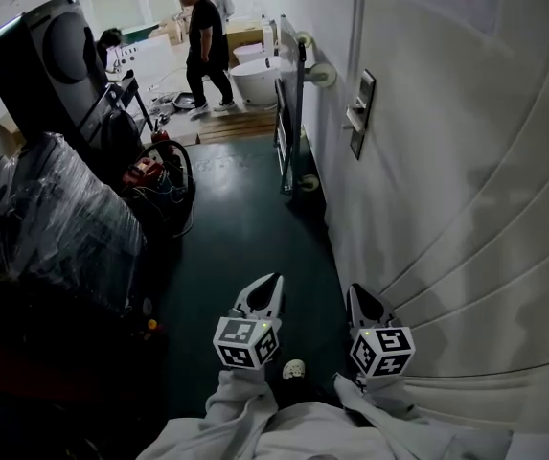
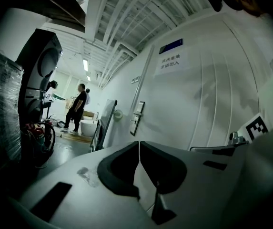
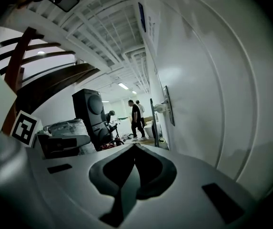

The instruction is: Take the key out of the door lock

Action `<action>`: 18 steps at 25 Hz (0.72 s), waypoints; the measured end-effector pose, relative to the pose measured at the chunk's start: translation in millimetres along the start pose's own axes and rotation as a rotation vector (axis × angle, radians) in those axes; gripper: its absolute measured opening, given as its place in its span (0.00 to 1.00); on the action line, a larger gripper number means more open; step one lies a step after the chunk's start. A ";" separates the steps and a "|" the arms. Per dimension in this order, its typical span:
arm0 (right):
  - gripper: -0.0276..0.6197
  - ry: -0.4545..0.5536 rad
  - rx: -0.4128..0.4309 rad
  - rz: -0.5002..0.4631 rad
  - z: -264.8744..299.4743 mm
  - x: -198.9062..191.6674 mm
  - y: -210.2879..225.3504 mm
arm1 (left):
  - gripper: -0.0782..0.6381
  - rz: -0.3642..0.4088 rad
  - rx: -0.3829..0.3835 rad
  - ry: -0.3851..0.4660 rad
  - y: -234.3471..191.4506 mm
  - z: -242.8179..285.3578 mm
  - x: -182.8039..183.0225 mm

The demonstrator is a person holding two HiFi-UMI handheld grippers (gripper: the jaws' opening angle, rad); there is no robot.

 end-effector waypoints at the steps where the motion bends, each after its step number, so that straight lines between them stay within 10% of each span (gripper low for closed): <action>1: 0.12 0.000 -0.005 0.001 5.1 1.0 0.3 | 0.13 0.002 -0.005 -0.003 -3.6 4.2 1.7; 18: 0.12 -0.047 -0.003 -0.003 51.0 -5.1 -17.7 | 0.13 -0.024 0.018 -0.035 -49.0 13.9 -0.3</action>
Point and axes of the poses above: the fingertips, and each gripper's own axes: z forward along the fingers, y to its right, x out of its top, the point moved 4 cm from there along -z, backward along the fingers, and after that the axes turned 7 degrees about -z, right-handed, at the moved point
